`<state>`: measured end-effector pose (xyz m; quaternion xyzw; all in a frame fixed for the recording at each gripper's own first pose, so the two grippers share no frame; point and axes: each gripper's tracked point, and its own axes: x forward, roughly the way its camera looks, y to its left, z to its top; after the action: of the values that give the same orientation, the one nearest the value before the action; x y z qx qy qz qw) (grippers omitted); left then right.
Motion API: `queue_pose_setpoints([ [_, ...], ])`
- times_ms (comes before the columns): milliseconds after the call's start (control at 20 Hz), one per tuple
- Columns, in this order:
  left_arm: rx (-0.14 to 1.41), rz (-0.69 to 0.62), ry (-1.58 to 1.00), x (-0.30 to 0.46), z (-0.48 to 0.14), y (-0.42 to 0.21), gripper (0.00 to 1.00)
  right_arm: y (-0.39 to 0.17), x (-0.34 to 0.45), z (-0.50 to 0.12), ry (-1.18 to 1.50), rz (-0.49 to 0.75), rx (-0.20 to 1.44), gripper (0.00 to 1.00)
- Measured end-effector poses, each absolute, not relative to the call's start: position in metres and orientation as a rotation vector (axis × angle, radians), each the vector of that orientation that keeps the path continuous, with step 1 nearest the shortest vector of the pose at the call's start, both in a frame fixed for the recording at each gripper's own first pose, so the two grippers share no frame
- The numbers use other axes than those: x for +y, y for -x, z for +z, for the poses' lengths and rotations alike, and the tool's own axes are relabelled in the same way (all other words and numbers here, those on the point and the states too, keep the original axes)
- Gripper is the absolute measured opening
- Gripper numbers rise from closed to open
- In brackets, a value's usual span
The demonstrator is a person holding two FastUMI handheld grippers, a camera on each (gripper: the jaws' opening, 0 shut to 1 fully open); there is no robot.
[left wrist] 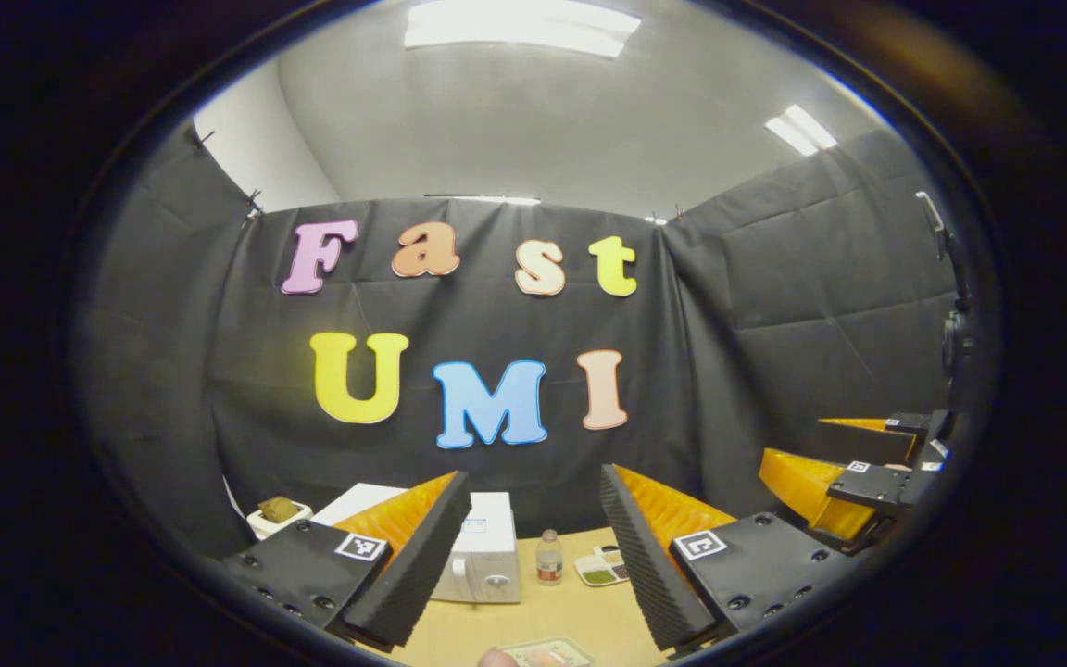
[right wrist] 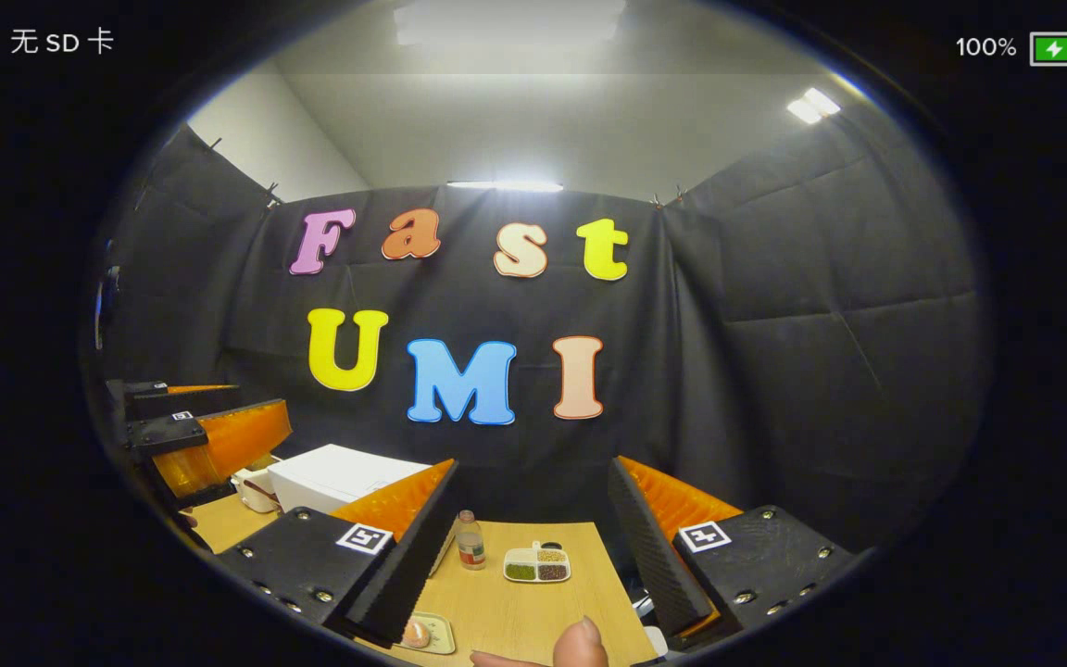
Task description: Open the microwave oven with the left hand, put the food in, and close the microwave oven.
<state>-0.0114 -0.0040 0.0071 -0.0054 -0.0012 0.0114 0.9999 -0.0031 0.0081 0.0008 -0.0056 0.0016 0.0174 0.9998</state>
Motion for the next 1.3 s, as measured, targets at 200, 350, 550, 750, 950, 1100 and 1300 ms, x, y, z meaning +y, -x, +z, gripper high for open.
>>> queue_pose_setpoints([
  [200,-0.01,0.057,0.021,0.001,0.007,0.021,0.94,0.0,0.014,0.005,-0.01,0.053,-0.022,0.96],
  [350,-0.011,0.112,-0.006,0.015,0.005,0.031,0.96,-0.008,0.023,-0.003,-0.007,0.094,-0.008,0.96],
  [550,0.017,0.18,0.0,0.028,-0.005,0.042,0.98,-0.016,0.029,-0.007,-0.01,0.147,-0.003,0.96],
  [750,0.036,0.219,0.011,0.028,-0.01,0.05,0.96,-0.021,0.028,-0.012,-0.02,0.192,0.009,0.96],
  [950,0.075,0.22,-0.001,0.01,-0.019,0.043,0.93,-0.022,0.006,-0.008,-0.021,0.186,-0.015,0.96],
  [1100,0.076,0.237,-0.003,0.0,-0.016,0.04,0.95,-0.018,-0.007,-0.014,-0.044,0.191,-0.011,0.96],
  [1300,0.104,0.278,-0.001,0.003,-0.029,0.048,0.95,-0.019,-0.02,-0.024,-0.087,0.193,0.002,0.96],
])
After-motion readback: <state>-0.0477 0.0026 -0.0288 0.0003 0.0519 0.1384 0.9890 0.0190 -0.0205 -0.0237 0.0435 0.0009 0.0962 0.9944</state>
